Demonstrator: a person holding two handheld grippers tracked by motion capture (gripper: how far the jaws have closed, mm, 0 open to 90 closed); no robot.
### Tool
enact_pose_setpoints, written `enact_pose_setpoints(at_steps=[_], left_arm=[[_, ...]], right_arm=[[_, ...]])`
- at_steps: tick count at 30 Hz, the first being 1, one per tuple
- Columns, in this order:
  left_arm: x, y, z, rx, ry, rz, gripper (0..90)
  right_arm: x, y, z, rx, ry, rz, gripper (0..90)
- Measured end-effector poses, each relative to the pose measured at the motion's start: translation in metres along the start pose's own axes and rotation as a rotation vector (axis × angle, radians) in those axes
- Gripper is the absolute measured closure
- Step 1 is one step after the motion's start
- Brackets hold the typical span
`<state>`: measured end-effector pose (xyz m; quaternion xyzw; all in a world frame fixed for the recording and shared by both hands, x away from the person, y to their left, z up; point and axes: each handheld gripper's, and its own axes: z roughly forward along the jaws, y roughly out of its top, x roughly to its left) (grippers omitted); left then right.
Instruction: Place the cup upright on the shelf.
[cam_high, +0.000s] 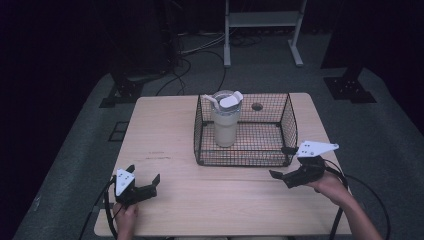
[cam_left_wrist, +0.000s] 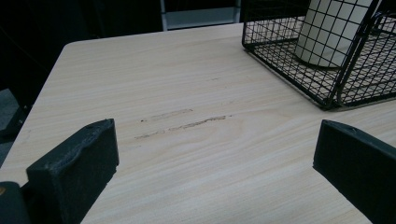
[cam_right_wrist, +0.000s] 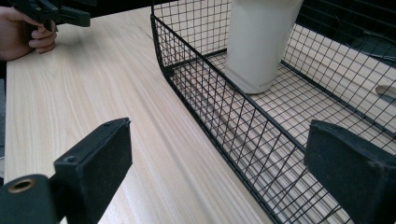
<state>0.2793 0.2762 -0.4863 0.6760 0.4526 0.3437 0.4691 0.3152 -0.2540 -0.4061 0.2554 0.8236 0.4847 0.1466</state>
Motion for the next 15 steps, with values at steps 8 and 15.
enact_pose_setpoints(at_steps=[8,15], left_arm=[[0.000,0.000,0.000,-0.001,0.001,-0.001,0.0],[0.000,0.000,0.000,-0.001,0.001,-0.001,0.0]], right_arm=[[0.005,-0.013,0.002,-0.001,0.009,0.009,7.2],[0.008,-0.028,0.000,-0.014,0.016,0.026,7.2]])
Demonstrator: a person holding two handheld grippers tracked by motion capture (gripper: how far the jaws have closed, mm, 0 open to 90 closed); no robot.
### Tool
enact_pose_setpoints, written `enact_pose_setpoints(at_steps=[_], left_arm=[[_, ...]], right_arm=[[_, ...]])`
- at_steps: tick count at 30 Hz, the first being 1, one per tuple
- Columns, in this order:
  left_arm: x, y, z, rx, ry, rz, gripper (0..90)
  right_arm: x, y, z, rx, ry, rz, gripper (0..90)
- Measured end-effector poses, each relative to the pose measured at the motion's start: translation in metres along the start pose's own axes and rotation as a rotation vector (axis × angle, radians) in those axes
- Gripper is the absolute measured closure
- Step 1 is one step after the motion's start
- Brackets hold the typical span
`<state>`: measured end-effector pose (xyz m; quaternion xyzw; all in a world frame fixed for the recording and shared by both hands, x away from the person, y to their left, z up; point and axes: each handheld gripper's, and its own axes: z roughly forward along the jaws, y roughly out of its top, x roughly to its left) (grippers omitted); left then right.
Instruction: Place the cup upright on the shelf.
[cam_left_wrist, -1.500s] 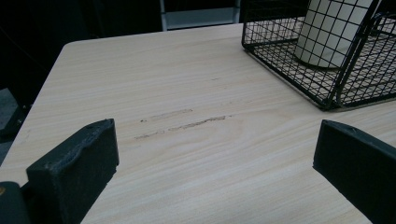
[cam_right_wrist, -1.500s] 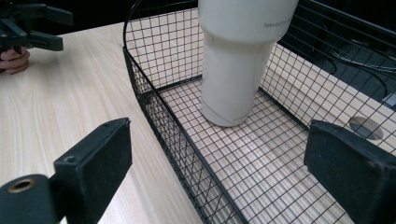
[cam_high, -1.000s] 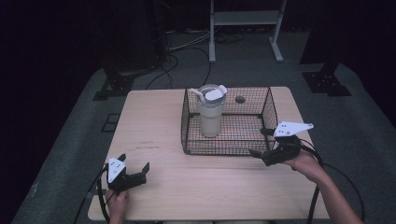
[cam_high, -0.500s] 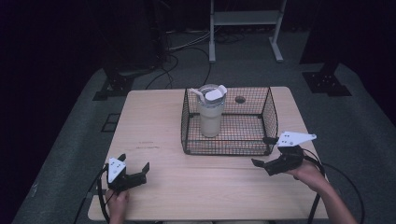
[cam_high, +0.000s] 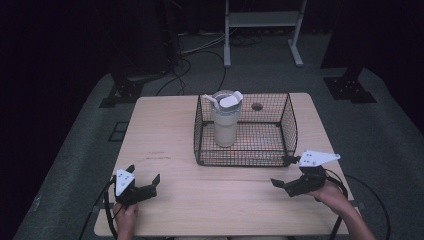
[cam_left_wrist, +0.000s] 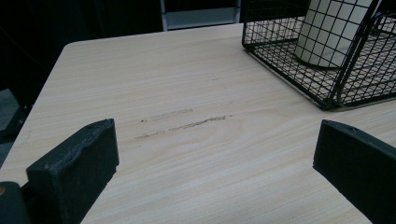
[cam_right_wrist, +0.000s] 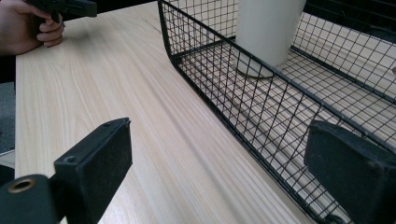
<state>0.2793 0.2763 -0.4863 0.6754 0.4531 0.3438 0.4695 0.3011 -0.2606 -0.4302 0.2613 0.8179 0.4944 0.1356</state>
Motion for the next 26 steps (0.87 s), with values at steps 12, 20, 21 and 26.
enact_pose_setpoints(at_steps=[12,20,21,26], left_arm=[[0.000,0.000,0.000,0.001,0.000,0.001,0.0],[0.000,0.000,0.000,-0.001,-0.001,0.004,0.0],[0.000,0.000,0.000,-0.001,-0.001,0.004,0.0],[0.000,0.000,0.001,0.002,-0.001,0.003,0.0]], right_arm=[[0.002,-0.027,-0.009,-0.019,-0.029,0.037,7.3],[0.008,-0.047,-0.010,-0.018,-0.034,0.059,7.3],[0.009,-0.049,-0.010,-0.019,-0.034,0.064,7.3],[0.015,-0.059,-0.008,-0.018,-0.035,0.096,7.3]])
